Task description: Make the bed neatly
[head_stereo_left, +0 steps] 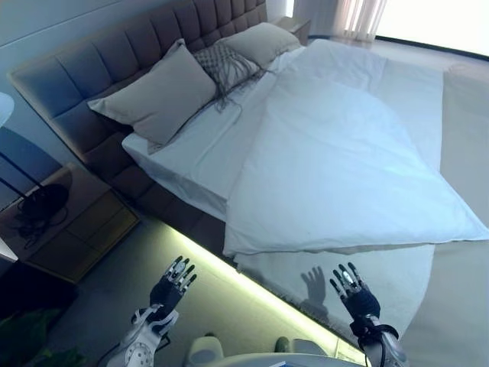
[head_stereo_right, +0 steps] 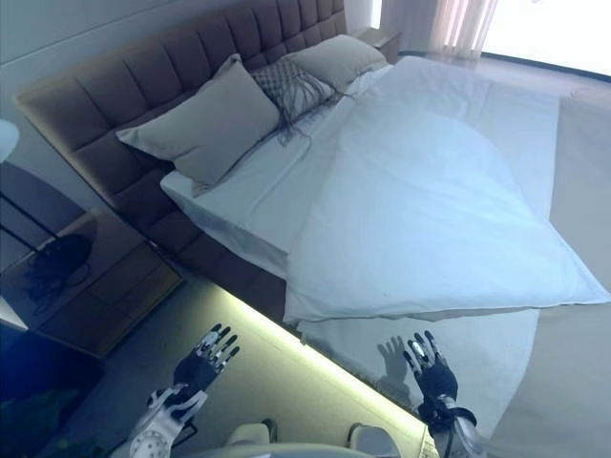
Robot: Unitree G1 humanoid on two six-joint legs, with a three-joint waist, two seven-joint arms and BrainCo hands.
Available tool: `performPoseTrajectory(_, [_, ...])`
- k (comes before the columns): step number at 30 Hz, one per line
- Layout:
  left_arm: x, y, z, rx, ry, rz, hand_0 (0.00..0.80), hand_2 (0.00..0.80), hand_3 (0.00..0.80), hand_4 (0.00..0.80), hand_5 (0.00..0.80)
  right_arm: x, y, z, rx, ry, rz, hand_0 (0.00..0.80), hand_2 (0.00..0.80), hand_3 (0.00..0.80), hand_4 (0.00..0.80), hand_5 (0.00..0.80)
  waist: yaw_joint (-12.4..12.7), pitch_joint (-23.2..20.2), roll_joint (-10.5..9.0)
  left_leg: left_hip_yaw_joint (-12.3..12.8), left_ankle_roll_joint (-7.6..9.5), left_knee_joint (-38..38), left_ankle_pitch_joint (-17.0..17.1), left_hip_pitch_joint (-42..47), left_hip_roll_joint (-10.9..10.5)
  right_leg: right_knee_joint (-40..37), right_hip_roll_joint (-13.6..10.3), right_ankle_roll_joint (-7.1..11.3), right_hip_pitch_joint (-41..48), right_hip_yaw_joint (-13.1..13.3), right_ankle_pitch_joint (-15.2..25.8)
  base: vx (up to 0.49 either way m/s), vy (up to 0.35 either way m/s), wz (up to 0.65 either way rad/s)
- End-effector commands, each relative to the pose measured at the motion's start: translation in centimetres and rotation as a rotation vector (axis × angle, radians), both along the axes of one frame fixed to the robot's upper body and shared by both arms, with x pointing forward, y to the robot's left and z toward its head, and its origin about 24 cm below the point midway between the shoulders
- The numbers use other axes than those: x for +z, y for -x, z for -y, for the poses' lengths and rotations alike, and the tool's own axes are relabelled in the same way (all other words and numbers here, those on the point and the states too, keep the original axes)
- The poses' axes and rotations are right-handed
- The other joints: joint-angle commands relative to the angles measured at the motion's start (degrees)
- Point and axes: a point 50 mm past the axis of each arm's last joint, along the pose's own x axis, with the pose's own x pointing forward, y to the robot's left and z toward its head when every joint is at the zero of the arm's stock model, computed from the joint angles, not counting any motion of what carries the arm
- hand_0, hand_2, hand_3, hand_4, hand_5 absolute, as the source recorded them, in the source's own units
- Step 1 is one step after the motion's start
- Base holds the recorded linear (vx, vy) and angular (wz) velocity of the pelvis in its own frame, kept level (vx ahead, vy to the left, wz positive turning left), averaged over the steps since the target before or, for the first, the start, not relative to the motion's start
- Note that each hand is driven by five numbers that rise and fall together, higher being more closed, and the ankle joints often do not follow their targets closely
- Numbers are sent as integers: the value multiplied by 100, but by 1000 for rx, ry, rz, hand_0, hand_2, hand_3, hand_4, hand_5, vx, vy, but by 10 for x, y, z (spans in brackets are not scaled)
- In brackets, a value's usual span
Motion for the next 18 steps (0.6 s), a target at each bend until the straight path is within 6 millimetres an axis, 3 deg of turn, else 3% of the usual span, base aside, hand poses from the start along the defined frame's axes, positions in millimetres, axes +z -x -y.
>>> performPoseTrajectory(1, [8,-7,-14,0,-51,56,0,0,0,0,0,18,-16,-7,-2,-15,133,0,0,0,0,0,254,27,26,-224,-501,-920,1805,-411,217,-556,168,427,609,210,348,288,-12,-31])
performPoseTrajectory(4, [3,0,-17,-19,-67,18,0,0,0,0,0,14,-13,-12,-3,-27,103,0,0,0,0,0,348,2,122,-224,-519,-1069,1833,-741,143,-438,219,368,719,274,139,348,-7,-45])
performPoseTrajectory(7, [2,8,-22,-14,-63,-10,0,0,0,0,0,10,-7,-13,-9,-26,81,0,0,0,0,0,504,-8,238,-187,-521,-1084,1821,-1290,-65,-335,267,313,898,383,-65,380,3,-18])
performPoseTrajectory(12, [2,11,-23,-31,-78,-33,0,0,0,0,0,9,-8,-15,-25,-31,67,0,0,0,0,0,672,-29,376,-326,-454,-1077,1970,-1309,-258,-116,249,303,1182,560,-448,412,101,-8])
performPoseTrajectory(14, [5,4,-21,-35,-67,-21,0,0,0,0,0,10,-9,-17,-24,-26,61,0,0,0,0,0,662,10,408,-356,-379,-675,1850,-1138,-298,33,79,402,1285,598,-540,331,239,-54])
performPoseTrajectory(16, [7,-3,-17,-37,-63,-2,0,0,0,0,0,9,-13,-20,-13,-10,55,0,0,0,0,0,659,-7,346,-222,-193,-221,1179,-1141,-435,300,-221,525,1237,565,-557,328,269,-84])
performPoseTrajectory(17, [8,-5,-17,-34,-66,0,0,0,0,0,0,8,-13,-22,-15,-9,52,0,0,0,0,0,682,-14,317,-126,-156,-189,1145,-1135,-471,423,-382,608,1234,478,-534,384,304,-80])
performPoseTrajectory(18, [10,-8,-17,-46,-78,15,0,0,0,0,0,9,-12,-22,-32,-27,49,0,0,0,0,0,683,-41,189,-39,-36,297,950,-1242,-669,620,-698,861,1239,405,-195,256,223,-72])
